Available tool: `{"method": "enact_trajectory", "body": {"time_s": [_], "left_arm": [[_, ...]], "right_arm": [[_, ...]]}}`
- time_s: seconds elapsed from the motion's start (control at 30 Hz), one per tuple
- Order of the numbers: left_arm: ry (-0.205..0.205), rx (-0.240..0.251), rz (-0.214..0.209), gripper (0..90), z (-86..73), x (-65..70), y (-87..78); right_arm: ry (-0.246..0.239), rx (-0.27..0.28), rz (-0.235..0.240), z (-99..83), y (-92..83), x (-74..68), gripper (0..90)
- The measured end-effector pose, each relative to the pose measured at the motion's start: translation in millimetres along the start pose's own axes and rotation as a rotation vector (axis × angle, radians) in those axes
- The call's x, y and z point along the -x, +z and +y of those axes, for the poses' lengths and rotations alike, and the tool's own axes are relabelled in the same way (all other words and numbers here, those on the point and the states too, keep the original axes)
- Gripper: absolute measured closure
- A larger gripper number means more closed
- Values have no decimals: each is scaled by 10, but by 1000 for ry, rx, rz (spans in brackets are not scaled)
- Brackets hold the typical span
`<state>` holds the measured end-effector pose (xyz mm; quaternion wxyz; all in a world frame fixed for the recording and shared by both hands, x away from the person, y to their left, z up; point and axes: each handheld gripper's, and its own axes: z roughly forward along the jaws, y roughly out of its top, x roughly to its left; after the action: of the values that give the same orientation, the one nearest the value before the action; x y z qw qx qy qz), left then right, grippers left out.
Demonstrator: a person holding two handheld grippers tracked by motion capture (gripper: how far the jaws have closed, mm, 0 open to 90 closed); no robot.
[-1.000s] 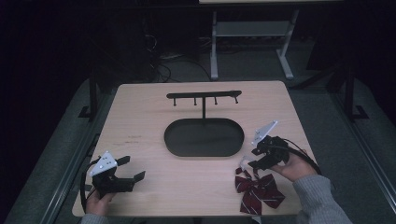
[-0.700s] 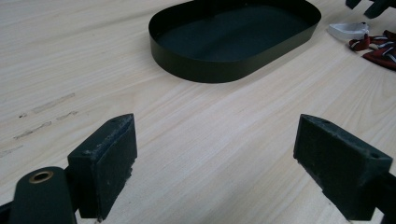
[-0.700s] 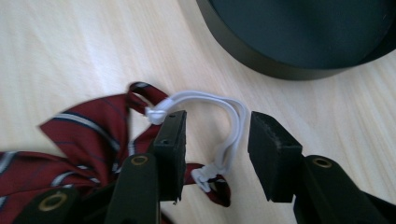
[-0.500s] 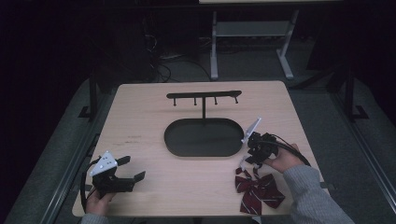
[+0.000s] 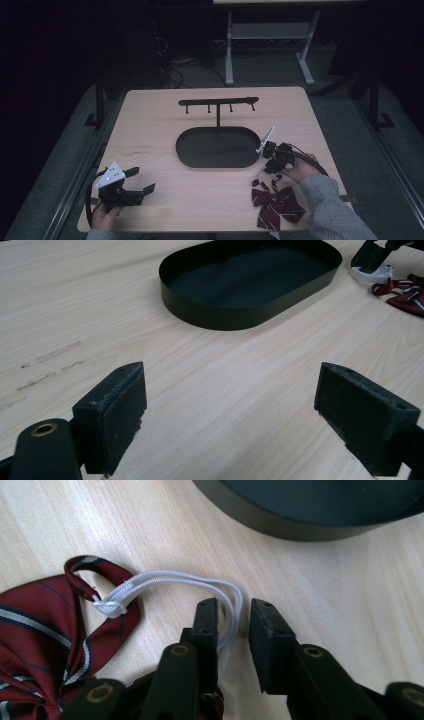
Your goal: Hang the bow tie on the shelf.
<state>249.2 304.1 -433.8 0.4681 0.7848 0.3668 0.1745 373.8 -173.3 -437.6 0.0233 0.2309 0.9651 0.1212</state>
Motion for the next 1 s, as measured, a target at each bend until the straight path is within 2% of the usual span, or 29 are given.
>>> {"method": "enact_trajectory", "body": {"time_s": [0.37,0.47,0.77,1.0], "left_arm": [[3,0,1,131,3,-6,-9],[2,0,3,131,2,-8,-10],[-1,4,5,131,1,-3,-11],[0,5,5,131,1,-1,-11]], "right_arm": [[-20,-10,-5,19,26,-21,867],[-30,-5,-5,21,13,-33,874],[-45,83,29,0,-174,-103,880],[-77,118,33,25,-325,-176,882]]}}
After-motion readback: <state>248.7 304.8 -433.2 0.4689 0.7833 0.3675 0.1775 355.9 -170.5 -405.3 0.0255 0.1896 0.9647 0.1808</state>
